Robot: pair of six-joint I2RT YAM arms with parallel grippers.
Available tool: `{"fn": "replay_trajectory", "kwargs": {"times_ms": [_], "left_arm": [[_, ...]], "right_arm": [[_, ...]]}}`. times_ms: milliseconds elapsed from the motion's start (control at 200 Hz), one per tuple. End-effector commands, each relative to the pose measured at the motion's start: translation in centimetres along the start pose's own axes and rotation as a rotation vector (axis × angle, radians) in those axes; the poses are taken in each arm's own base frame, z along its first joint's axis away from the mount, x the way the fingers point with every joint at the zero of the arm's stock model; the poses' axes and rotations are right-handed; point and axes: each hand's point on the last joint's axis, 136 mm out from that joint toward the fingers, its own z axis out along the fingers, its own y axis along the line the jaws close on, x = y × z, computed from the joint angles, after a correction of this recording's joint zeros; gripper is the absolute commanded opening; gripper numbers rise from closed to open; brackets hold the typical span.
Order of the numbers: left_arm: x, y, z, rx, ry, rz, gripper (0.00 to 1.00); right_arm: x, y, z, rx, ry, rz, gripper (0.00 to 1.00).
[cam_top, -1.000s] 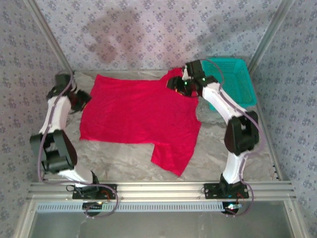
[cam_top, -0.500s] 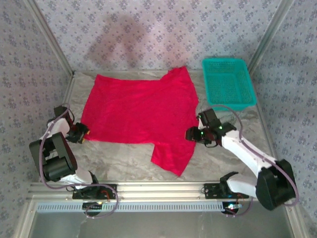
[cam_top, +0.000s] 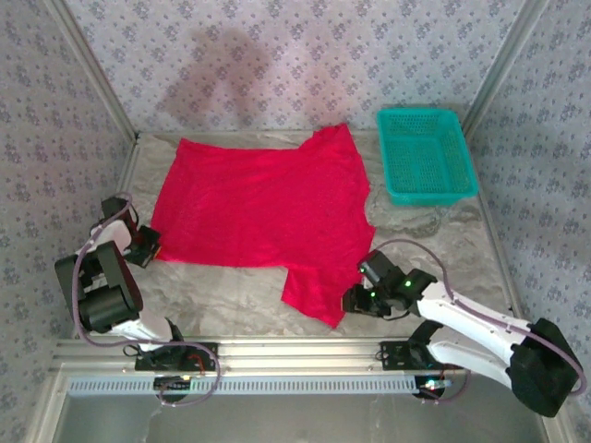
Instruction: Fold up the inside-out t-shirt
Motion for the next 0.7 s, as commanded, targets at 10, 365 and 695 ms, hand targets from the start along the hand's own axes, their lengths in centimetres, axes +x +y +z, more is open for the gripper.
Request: {"fn": "replay_trajectory", "kwargs": {"times_ms": [10, 365, 695], "left_arm": [[-0.2, 0.1, -1.0, 0.005, -0.03, -0.002, 0.0], [0.4, 1.2, -1.8, -0.011, -0.008, -0.024, 0.0], [0.7, 1.3, -4.8, 0.02, -0.037, -0.035, 0.0]], "right_arm": [[-0.9, 1.7, 0.6, -0.035, -0.06, 0.043, 0.45], [-1.2, 0.1, 3.3, 0.091, -0.06, 0.165, 0.26], [-1.5, -0.4, -2.3, 0.223, -0.086, 0.055, 0.0]]}}
